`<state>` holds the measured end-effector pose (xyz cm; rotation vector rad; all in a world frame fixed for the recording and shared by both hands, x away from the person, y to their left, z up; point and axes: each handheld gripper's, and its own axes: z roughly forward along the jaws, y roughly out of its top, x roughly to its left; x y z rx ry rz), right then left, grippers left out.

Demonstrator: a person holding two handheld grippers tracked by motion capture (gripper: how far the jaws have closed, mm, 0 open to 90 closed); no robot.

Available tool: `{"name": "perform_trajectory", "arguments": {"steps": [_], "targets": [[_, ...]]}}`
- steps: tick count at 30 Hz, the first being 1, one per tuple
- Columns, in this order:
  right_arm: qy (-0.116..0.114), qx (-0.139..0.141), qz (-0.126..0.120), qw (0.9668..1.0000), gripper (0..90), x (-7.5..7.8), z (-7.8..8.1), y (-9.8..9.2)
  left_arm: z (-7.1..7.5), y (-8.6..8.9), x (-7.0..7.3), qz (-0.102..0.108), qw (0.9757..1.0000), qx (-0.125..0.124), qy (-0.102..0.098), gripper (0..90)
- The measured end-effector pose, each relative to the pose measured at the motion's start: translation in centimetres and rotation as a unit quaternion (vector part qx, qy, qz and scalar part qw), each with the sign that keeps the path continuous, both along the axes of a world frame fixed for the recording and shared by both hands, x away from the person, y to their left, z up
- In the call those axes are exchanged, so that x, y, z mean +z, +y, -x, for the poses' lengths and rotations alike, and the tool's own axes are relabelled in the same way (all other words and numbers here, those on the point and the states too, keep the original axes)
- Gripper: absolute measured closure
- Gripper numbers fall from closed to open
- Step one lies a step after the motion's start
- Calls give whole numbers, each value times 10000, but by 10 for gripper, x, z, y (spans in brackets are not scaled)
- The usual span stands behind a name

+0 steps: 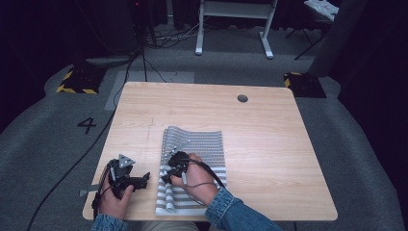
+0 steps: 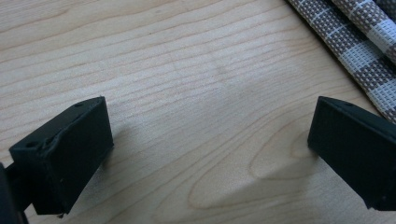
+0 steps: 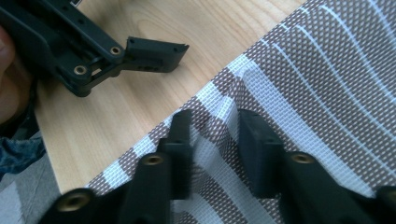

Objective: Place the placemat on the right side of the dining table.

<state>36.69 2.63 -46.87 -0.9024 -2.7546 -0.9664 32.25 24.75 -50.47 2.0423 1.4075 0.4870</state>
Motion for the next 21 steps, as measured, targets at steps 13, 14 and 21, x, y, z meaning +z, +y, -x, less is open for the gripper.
{"name": "perform_trajectory", "arguments": {"steps": [13, 14, 21], "targets": [[-424, 175, -53, 9989, 873, 41, 3, -24, 0, 0, 0, -1, 10000, -1, -1, 2], [-424, 175, -53, 9989, 873, 41, 3, -24, 0, 0, 0, -1, 10000, -1, -1, 1], [-790, 36, -157, 9967, 875, 74, 6, -53, -1, 0, 0, 2, 10000, -28, 9, 1]]}}
